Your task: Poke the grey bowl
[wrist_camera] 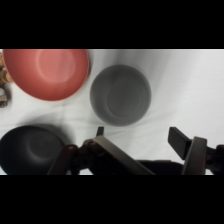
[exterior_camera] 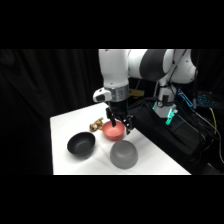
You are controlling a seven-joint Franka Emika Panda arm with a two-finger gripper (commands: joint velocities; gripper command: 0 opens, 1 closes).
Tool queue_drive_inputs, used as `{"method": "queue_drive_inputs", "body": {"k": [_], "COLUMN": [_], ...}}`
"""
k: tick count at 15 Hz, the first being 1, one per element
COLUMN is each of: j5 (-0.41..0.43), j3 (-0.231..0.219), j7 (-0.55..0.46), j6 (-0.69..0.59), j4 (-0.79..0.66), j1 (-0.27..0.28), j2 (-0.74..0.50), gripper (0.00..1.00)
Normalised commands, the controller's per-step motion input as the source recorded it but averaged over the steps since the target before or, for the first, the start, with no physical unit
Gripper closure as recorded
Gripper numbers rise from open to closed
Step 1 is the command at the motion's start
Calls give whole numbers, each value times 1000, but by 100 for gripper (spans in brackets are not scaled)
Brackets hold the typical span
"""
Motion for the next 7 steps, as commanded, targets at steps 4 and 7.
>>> {"method": "queue_drive_inputs", "body": {"k": [4,7], "j5": [-29,30], "j3": [-52,-38], "j7": [-109,-206], "j6": [-250,-218], "j4": [146,119], "j1": [-13,-26], "j2": [-125,-99], "gripper": [0,0]}}
